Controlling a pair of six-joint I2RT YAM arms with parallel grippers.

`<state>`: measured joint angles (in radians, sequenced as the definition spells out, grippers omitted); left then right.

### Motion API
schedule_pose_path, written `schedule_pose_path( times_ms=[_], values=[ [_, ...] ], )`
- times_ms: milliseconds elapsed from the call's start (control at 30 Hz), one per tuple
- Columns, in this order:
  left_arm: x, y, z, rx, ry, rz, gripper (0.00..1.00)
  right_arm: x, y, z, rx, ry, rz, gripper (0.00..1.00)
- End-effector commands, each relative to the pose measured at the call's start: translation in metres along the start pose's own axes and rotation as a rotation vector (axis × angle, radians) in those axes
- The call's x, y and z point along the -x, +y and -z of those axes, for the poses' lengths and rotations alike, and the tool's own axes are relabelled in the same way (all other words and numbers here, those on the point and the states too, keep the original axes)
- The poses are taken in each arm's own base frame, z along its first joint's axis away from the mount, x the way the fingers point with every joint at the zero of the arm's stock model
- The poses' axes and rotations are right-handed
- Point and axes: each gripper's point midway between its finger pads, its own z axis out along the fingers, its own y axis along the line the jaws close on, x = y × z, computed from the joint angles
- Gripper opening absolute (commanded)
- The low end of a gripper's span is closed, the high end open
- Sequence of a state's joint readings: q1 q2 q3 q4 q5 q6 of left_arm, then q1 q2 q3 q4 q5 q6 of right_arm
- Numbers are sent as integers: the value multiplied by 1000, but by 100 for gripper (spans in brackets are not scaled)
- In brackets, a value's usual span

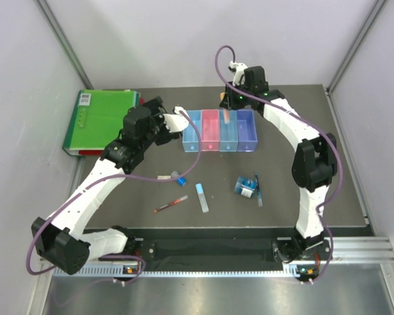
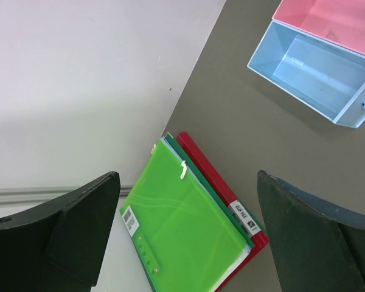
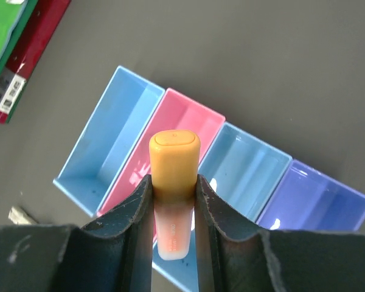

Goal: Sort the stationery into containers
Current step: Place the pen in the storage box.

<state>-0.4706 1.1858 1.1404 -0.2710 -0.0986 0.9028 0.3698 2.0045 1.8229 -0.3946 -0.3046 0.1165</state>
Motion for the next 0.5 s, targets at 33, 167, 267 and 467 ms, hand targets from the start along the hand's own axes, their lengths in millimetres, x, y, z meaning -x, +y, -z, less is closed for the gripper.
schedule_pose_path(
  times_ms=[33, 167, 267, 467],
  values=[
    [6, 13, 7, 50, -16, -7, 99, 18, -6, -17, 0, -61, -40, 0],
    [5, 13, 6, 48, -9, -10, 99, -1, -17, -28, -22, -24, -67, 0],
    [3, 13, 7, 49, -2, -11, 99, -19, -24, -37, -37, 9, -84, 0],
    [0, 9, 6, 41, 10, -5, 99, -47, -39, -50, -69, 64, -113, 0]
  ],
)
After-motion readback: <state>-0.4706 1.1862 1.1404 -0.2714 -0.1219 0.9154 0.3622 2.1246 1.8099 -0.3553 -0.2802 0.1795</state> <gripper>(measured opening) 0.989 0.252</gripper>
